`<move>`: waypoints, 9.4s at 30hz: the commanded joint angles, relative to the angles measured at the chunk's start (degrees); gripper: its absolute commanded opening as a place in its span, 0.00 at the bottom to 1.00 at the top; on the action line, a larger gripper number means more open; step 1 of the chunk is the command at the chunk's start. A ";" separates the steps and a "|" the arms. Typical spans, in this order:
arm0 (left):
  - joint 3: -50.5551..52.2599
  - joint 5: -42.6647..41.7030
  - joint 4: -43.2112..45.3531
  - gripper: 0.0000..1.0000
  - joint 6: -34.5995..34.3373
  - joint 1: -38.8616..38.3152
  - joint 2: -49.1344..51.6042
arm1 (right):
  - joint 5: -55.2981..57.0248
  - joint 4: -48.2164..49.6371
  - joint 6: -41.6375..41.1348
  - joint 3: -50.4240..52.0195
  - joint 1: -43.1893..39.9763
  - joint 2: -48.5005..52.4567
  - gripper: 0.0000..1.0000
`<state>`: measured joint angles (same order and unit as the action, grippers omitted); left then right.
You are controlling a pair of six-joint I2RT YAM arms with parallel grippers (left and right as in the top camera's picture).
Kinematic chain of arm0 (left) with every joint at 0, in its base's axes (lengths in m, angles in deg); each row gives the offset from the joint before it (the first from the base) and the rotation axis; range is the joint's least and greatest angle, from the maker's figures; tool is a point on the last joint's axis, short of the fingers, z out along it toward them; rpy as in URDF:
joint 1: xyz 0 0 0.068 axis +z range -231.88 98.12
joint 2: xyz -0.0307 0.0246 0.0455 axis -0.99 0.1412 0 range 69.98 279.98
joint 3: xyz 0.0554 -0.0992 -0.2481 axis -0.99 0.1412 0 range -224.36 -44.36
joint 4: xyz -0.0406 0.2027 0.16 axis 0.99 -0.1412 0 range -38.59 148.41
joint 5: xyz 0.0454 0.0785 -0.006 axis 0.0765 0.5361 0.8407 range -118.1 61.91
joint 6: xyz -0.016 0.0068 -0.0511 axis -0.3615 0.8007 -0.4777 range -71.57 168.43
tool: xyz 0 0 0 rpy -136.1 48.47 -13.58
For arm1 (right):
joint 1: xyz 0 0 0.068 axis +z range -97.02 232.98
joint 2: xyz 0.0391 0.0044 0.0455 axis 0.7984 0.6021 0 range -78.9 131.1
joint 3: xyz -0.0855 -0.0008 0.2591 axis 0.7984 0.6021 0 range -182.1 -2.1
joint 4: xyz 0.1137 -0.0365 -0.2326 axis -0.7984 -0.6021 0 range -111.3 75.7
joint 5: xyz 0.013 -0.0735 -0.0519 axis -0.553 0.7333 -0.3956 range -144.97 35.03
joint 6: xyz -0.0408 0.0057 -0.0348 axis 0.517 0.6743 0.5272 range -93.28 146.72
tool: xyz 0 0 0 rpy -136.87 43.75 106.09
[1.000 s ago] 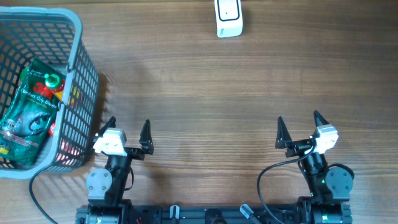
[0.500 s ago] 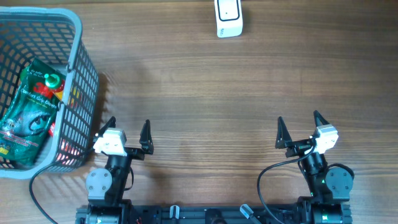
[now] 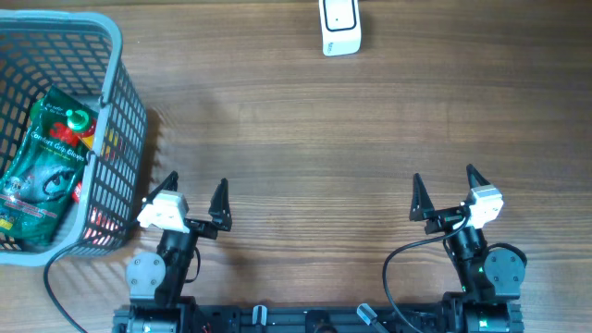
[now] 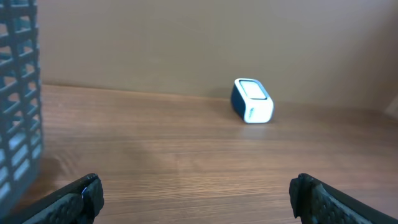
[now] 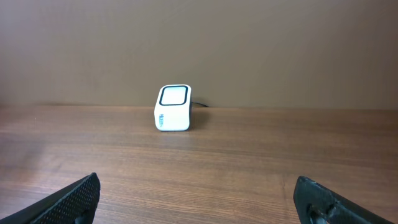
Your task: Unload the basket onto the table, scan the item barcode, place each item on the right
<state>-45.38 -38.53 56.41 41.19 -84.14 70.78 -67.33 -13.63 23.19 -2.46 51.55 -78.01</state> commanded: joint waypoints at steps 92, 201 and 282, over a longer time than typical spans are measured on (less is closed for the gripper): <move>-89.92 12.11 -51.49 1.00 -41.51 28.89 101.50 | 0.74 0.20 0.55 0.07 0.31 -0.61 1.00; -92.85 16.55 -59.91 0.47 -37.97 -29.90 106.27 | 0.74 0.20 0.55 0.07 0.31 -0.61 1.00; -108.50 38.75 -64.70 1.00 -15.43 26.91 85.94 | 0.74 0.20 0.55 0.07 0.31 -0.61 1.00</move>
<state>-152.98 -0.39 -7.66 22.65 -60.60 154.17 -67.33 -13.63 23.19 -2.44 51.55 -78.06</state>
